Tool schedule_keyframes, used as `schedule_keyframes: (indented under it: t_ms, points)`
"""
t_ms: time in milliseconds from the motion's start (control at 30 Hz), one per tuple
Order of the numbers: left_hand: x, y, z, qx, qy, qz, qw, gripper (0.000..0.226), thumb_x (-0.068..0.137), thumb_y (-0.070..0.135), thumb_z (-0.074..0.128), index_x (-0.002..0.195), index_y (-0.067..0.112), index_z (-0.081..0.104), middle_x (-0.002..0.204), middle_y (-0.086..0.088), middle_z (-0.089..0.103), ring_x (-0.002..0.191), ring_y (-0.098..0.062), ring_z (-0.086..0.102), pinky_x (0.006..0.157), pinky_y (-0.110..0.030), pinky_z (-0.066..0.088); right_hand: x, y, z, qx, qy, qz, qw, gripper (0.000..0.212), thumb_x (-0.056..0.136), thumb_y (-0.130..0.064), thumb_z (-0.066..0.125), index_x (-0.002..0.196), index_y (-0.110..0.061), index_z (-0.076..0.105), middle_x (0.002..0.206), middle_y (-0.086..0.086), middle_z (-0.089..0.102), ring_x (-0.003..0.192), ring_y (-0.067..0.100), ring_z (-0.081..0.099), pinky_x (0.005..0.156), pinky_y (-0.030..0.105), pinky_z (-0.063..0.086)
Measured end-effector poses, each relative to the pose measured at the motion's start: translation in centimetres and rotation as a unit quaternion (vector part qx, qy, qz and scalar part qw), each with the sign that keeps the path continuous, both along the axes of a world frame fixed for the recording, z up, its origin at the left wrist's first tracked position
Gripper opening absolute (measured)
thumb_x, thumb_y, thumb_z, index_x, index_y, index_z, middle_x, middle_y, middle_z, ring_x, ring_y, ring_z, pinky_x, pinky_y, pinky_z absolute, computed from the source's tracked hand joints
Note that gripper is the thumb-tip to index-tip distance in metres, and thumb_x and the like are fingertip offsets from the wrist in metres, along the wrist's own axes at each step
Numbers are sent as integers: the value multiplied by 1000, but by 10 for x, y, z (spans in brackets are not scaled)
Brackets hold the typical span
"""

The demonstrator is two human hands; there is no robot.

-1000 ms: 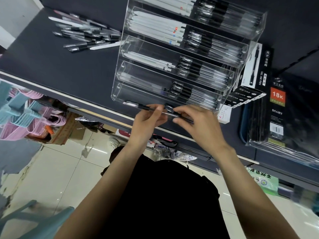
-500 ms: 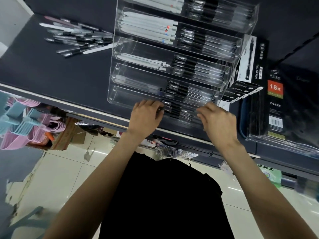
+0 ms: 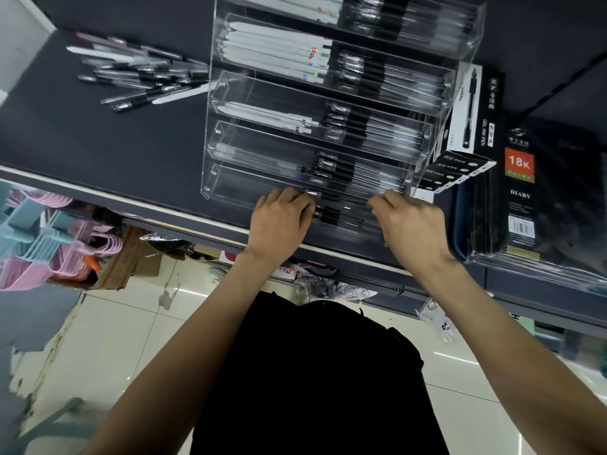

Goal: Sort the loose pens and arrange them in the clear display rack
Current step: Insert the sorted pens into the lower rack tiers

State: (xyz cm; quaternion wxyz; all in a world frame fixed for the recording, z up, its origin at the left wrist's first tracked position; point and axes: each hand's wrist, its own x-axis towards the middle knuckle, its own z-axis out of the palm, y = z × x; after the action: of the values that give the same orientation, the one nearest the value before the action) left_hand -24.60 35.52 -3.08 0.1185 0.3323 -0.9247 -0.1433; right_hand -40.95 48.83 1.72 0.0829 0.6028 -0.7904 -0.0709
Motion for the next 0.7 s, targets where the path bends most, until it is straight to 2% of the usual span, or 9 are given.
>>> schedule_keyframes:
  t_ms: [100, 233, 300, 367, 433, 467, 600, 700]
  points:
    - [3, 1, -2, 14, 1, 0, 1000, 16, 91, 20, 58, 97, 14, 72, 88, -6, 70, 80, -29, 65, 75, -39, 53, 6, -5, -3, 32, 9, 1, 999, 28, 52, 2, 80, 67, -17, 65, 61, -3, 59, 48, 16, 54, 40, 18, 29]
    - [3, 3, 1, 30, 6, -7, 1000, 16, 92, 18, 58, 99, 12, 71, 91, -8, 69, 84, -29, 64, 75, -39, 55, 13, -12, -3, 102, 40, -24, 994, 30, 40, -1, 82, 55, -19, 63, 54, -6, 56, 41, 11, 53, 41, 17, 19]
    - [2, 3, 5, 49, 7, 1, 999, 17, 94, 19, 56, 102, 10, 67, 96, -10, 66, 88, -29, 62, 74, -39, 53, 17, -15, 0, 121, 51, -39, 991, 31, 38, -3, 82, 56, -21, 64, 56, -7, 57, 42, 10, 53, 39, 17, 21]
    - [1, 3, 10, 85, 4, 27, 996, 22, 96, 22, 52, 111, 8, 61, 105, -12, 61, 92, -28, 61, 73, -36, 50, 19, -14, 3, 131, 47, -43, 989, 30, 52, 0, 78, 75, -17, 67, 73, -4, 63, 57, 12, 61, 42, 21, 32]
    - [-3, 2, 12, 112, 1, 46, 993, 27, 98, 25, 49, 118, 8, 57, 112, -11, 60, 95, -27, 61, 73, -33, 47, 19, -12, 4, 155, 2, -51, 987, 36, 74, 8, 61, 105, -10, 59, 101, 3, 61, 83, 18, 65, 55, 26, 41]
    - [-4, 2, 13, 121, -2, 46, 992, 29, 98, 25, 48, 119, 8, 56, 113, -10, 60, 97, -26, 61, 75, -32, 47, 19, -12, 6, 158, -28, -46, 986, 40, 78, 10, 55, 113, -8, 54, 109, 5, 57, 89, 21, 64, 59, 27, 42]
    - [-7, 4, 13, 137, -15, 33, 990, 31, 99, 27, 46, 122, 10, 58, 114, -9, 62, 98, -25, 62, 80, -32, 49, 23, -12, 6, 144, -84, -56, 984, 44, 85, 8, 48, 125, -11, 51, 116, 6, 56, 96, 25, 63, 64, 30, 47]
    - [-8, 4, 14, 141, -38, 19, 989, 32, 99, 28, 44, 123, 11, 57, 117, -9, 60, 101, -25, 61, 82, -31, 48, 29, -12, 8, 131, -107, -77, 982, 39, 85, 6, 48, 119, -10, 57, 110, 6, 59, 94, 25, 64, 66, 31, 51]
